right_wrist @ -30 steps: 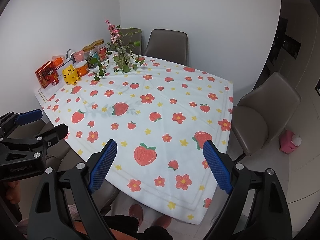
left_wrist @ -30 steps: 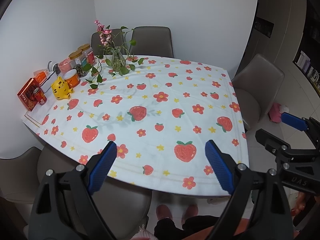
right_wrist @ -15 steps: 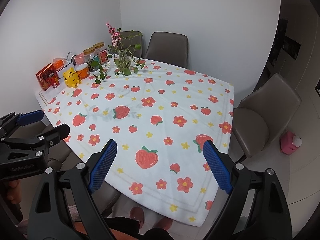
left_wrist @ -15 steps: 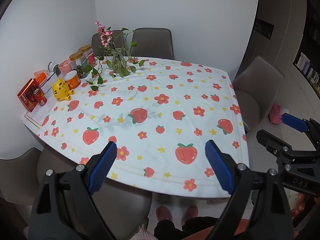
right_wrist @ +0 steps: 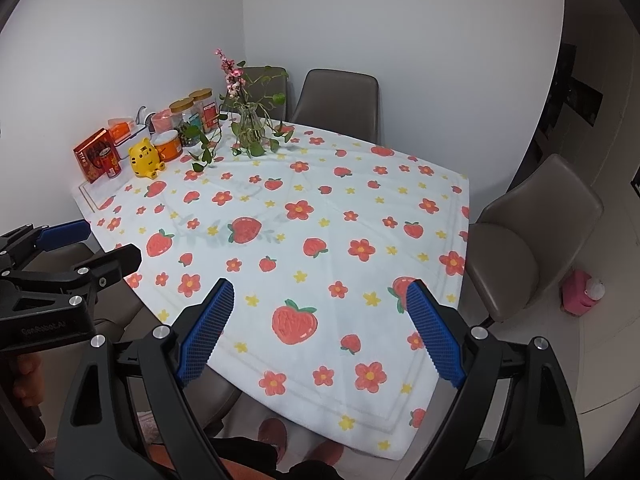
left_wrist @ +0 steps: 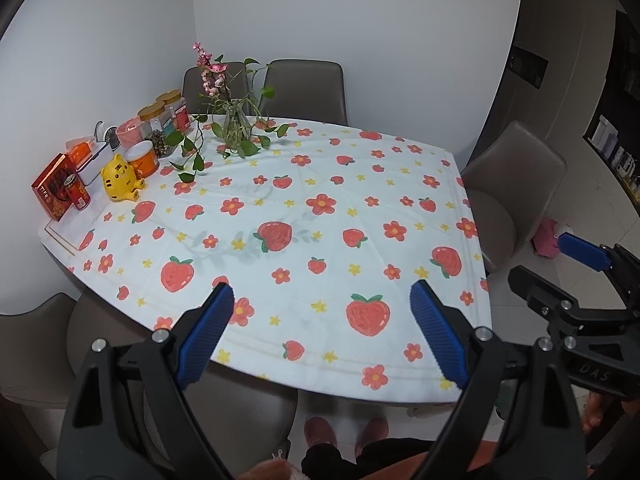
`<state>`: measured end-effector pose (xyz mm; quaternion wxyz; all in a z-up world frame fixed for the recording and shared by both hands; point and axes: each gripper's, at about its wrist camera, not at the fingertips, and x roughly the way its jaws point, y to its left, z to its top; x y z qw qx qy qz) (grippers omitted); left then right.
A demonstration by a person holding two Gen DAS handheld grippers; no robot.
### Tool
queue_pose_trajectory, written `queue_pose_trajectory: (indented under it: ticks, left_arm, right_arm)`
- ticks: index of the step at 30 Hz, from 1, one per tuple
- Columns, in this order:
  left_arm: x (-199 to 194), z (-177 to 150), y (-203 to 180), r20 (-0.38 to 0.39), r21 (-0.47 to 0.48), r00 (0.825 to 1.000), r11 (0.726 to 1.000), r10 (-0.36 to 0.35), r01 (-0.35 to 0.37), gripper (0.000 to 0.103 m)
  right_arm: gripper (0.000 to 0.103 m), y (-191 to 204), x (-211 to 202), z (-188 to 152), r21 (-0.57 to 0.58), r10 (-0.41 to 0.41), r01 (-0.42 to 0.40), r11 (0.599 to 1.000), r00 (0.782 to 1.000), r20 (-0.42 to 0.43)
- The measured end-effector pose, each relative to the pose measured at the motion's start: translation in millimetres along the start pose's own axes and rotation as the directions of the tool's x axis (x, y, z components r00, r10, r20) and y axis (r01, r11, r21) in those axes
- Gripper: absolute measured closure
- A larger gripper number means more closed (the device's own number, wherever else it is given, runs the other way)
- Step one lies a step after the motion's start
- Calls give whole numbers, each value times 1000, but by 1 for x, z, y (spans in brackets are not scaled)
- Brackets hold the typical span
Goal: Collect trash
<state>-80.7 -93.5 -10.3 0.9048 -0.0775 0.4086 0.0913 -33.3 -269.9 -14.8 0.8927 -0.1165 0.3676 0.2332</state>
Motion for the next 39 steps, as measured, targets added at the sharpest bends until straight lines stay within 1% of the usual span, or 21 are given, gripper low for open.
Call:
queue_pose_trajectory:
  ticks: [19, 27, 33, 35, 37, 39]
  left_arm:
    - [-1, -2, -3, 17, -2, 1000, 1000, 7, -7, 14]
    - [-5, -5, -4, 31, 4, 999, 1000, 25, -25, 14]
    - [-5, -5, -4, 27, -9, 1000, 1000, 8, -8, 14]
    - [-5, -6, -3, 27, -18, 1000, 1000, 16, -15, 14]
    - [-6, -7, -2, 23, -27, 1000, 1000, -1, 2, 14]
    - [-7, -9, -2, 24, -27, 1000, 1000, 7, -6, 14]
  right_arm:
    - [18, -1, 0, 2, -2, -4, 4, 1000, 1000, 8]
    - [18, -1, 1, 4, -4, -4, 4, 1000, 1000, 10]
    - [18, 0, 1, 3, -4, -4, 4, 1000, 1000, 10]
    - [18, -1, 1, 2, -3, -3, 3, 1000, 1000, 10]
    - [18, -1, 1, 3, -5, -5, 5, 1000, 1000, 11]
    - [18, -1, 0, 1, -3, -3, 3, 1000, 1000, 11]
